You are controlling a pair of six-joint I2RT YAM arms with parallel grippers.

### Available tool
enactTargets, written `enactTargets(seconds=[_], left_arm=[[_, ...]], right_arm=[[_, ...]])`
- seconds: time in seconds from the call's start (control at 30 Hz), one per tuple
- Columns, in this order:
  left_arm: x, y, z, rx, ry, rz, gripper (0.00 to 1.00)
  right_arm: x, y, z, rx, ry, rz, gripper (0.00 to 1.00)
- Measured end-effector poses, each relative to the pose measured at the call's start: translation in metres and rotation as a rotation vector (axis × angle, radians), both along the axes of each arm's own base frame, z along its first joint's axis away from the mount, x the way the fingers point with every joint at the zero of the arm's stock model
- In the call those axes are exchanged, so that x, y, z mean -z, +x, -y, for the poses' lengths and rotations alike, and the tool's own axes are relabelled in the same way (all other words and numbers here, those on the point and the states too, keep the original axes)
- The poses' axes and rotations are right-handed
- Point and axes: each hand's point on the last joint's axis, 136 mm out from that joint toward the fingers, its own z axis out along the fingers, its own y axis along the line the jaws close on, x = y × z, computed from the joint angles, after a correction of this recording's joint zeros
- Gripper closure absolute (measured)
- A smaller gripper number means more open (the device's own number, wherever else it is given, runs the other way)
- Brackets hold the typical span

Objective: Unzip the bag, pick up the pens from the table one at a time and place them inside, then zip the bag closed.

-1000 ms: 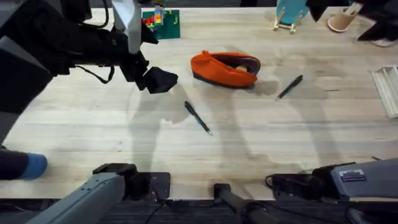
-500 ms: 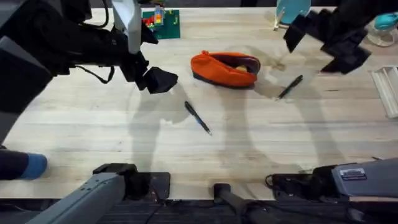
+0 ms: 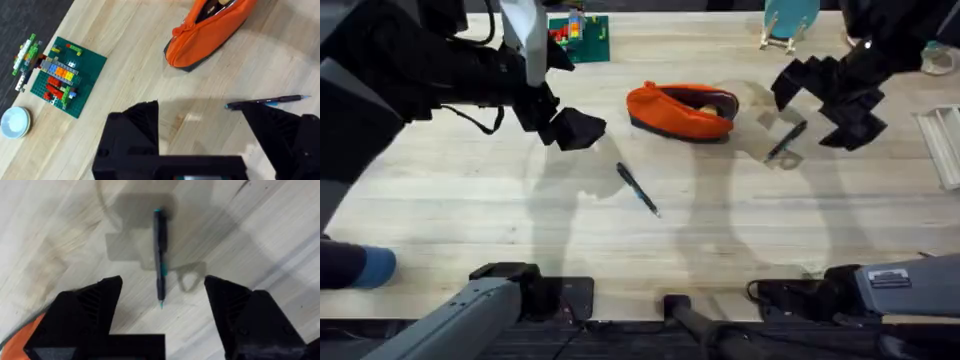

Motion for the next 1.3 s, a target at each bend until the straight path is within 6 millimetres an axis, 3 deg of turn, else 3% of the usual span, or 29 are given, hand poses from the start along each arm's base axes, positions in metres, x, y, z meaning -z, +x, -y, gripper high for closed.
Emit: enactTargets(seconds=[0.2, 0.37, 0.67, 1.13, 1.23, 1.3], left_arm=[[0.000, 0.000, 0.000, 0.000, 0.000, 0.000, 0.007], [0.000, 0.000, 0.000, 0.000, 0.000, 0.000, 0.008], [0.000, 0.000, 0.000, 0.000, 0.000, 0.000, 0.008], [0.000, 0.000, 0.000, 0.000, 0.000, 0.000, 0.008], [0.000, 0.000, 0.000, 0.000, 0.000, 0.000, 0.007], [0.000, 0.000, 0.000, 0.000, 0.000, 0.000, 0.008]], right_arm=[[0.020, -0.010, 0.016, 0.073, 0.028, -0.019, 0.007], [0.022, -0.012, 0.027, 0.084, 0.029, -0.023, 0.007], [0.021, 0.003, 0.029, 0.039, 0.018, 0.028, 0.005], [0.060, -0.003, 0.028, 0.033, 0.026, -0.097, 0.016], [0.063, -0.002, 0.027, 0.032, 0.033, -0.101, 0.079], [0.064, -0.002, 0.026, 0.031, 0.041, -0.099, 0.181]])
